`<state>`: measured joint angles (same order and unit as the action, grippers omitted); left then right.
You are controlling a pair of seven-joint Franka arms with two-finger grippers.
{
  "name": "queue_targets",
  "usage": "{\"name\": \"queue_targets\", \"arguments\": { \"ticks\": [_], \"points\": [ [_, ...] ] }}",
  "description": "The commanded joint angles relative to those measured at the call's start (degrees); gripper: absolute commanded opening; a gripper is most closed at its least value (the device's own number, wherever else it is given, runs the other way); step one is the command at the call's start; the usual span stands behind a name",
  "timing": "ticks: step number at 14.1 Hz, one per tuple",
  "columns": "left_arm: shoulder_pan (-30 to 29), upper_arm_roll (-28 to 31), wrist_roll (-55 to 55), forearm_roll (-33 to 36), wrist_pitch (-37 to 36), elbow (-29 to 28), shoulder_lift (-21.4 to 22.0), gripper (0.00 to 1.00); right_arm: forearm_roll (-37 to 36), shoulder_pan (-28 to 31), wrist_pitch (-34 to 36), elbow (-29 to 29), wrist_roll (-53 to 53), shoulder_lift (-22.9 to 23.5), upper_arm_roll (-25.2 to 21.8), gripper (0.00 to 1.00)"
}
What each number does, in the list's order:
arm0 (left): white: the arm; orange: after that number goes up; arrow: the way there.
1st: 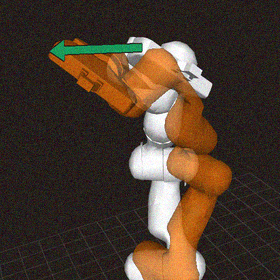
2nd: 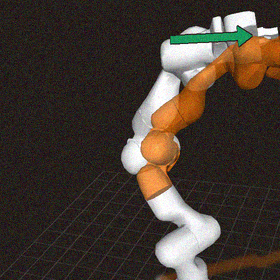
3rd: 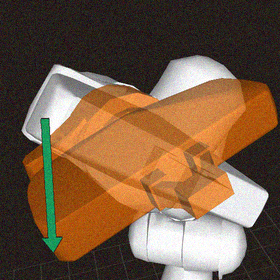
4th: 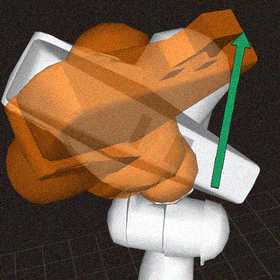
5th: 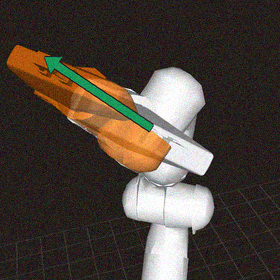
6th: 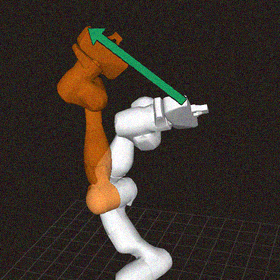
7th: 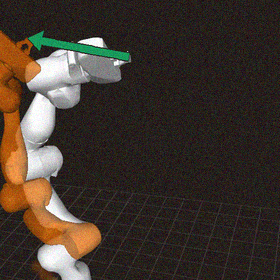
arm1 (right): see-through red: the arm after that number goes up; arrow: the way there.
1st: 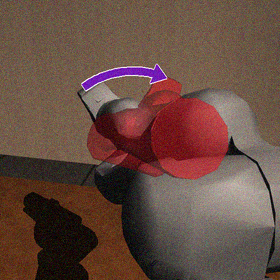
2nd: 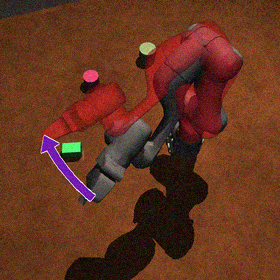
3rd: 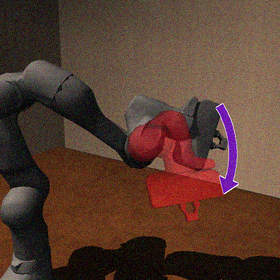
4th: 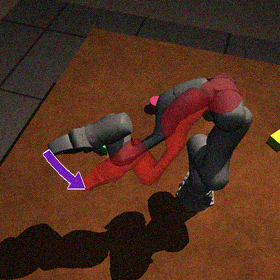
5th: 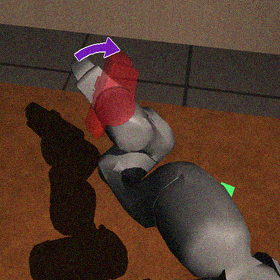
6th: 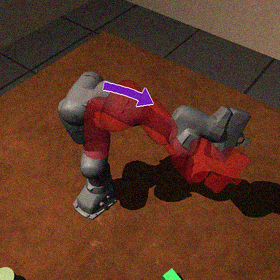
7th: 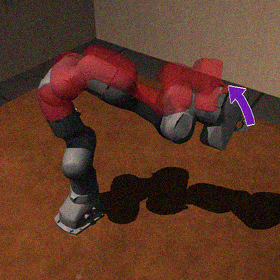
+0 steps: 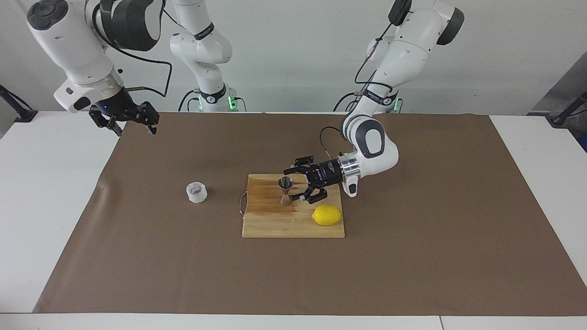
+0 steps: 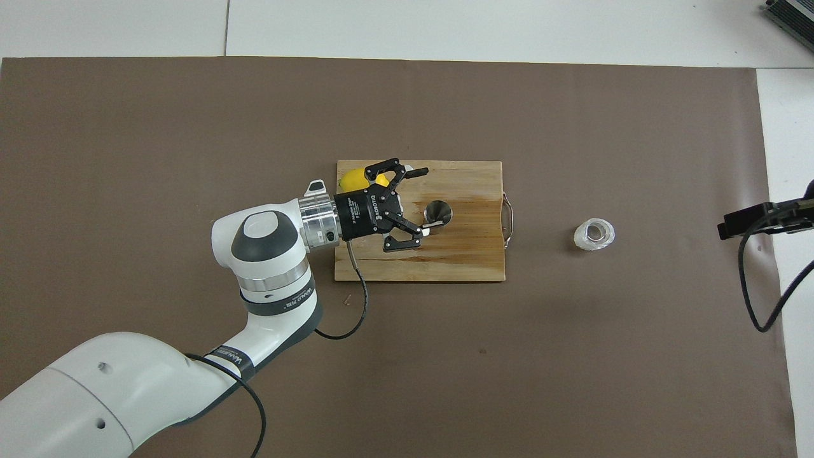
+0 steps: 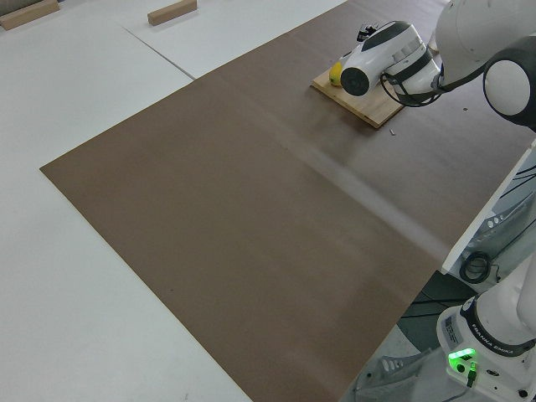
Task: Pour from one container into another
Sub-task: 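Lower the steel cup onto the board and open the left gripper, then retract the left gripper while the right gripper reaches the white cup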
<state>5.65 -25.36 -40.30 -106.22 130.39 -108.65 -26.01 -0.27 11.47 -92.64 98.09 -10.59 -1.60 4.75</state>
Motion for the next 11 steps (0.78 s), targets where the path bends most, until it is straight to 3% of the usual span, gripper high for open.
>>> {"name": "queue_targets", "arguments": {
  "ticks": [1, 4, 9, 11],
  "points": [
    [-2.0, 0.3, -5.0, 7.2, -3.9, 1.7, 1.1, 1.0, -0.4, 0.4, 0.1, 0.2, -0.6, -0.3, 0.3, 1.0],
    [-4.5, 0.4, -10.8, 16.5, -7.0, 5.0, 0.8, 1.0, -0.4, 1.4, 2.1, 0.1, -0.7, -1.2, -0.7, 1.0],
    [-8.0, 0.6, -10.9, 33.3, -9.8, 8.5, 0.5, 1.0, -0.4, 1.8, 3.0, 0.0, -1.1, -2.2, -1.1, 1.0],
    [-9.5, 0.8, -10.9, 40.8, -10.2, 9.7, 1.0, 1.0, -0.4, 1.8, 2.7, 0.3, -7.2, -2.4, -1.1, 1.0]
  ]
}}
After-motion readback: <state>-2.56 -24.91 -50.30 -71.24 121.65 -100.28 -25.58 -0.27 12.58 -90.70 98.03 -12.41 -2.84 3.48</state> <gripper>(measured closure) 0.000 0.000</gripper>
